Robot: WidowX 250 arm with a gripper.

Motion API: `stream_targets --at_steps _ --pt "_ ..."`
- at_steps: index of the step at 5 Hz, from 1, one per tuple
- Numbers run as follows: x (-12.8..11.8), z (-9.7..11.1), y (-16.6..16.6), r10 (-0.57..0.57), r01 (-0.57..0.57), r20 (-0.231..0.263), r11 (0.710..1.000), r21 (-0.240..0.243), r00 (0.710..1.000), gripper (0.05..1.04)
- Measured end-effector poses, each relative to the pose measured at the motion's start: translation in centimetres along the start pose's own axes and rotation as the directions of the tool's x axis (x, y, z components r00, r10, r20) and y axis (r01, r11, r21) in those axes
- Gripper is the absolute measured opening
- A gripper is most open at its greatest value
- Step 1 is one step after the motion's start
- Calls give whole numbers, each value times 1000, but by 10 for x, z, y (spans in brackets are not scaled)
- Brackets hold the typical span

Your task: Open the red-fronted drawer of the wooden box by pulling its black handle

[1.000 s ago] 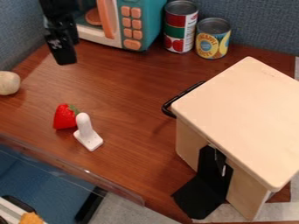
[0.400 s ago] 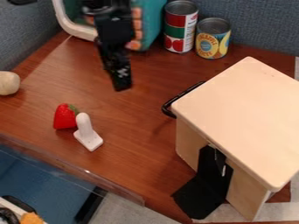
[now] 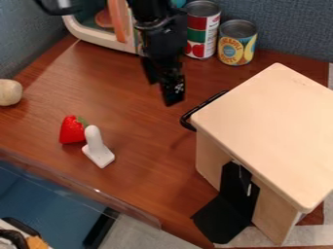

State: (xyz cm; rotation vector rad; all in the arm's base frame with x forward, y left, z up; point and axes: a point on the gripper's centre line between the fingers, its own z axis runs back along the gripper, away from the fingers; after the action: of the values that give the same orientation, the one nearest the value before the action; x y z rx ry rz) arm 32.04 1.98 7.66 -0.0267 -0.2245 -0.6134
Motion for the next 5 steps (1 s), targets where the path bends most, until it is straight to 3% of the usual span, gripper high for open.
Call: stream_targets --at_steps 1,2,4,5 --pt "5 -16 0 42 -42 18 999 -35 999 999" --pt "9 -23 1 112 -105 62 989 -104 992 999" --pt "20 -20 -5 164 -136 127 969 -205 978 999" --pt "18 -36 -8 159 -136 97 968 -212 982 999"
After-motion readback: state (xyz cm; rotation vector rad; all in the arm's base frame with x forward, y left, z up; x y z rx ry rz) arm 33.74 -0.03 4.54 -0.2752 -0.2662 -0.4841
